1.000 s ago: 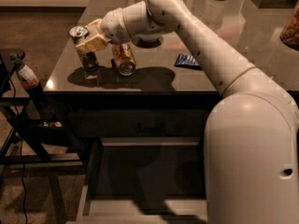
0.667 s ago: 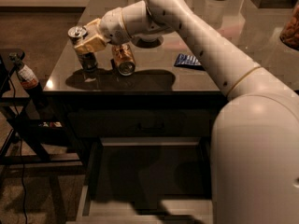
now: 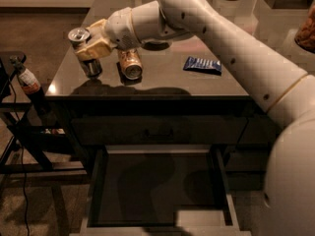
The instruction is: Place redbull can into middle drawer
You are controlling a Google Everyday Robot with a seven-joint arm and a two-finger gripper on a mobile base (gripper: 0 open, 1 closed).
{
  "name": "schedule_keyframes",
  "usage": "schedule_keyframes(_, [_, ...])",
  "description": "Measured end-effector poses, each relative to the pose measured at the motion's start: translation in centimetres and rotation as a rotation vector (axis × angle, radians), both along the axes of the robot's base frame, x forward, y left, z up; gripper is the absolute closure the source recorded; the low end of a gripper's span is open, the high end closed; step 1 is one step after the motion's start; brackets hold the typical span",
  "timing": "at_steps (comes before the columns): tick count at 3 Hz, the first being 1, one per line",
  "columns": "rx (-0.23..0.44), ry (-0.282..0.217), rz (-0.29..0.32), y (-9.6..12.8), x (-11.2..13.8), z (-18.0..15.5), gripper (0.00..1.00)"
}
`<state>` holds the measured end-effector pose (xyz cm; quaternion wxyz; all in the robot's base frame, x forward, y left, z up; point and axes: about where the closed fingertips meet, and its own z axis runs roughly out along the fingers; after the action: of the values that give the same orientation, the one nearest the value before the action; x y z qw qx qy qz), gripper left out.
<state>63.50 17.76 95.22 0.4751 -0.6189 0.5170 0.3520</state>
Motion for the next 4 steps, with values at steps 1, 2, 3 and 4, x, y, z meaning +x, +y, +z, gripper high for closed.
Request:
schedule_keyframes(1, [0.003,-0.006,-0.022,-0.8,-3.3,0.9,1.00])
schedule_keyframes(2, [-0.008,0.000,-0.093,-2.4,-7.4,1.7,1.00])
schedule_keyframes(3, [-0.029,0.004,-0.173,-4.3,-11.6,1.8,1.00])
schedule_keyframes(4, [-0.045,0.011,-0.186,-5.1,-12.0,1.1,1.00])
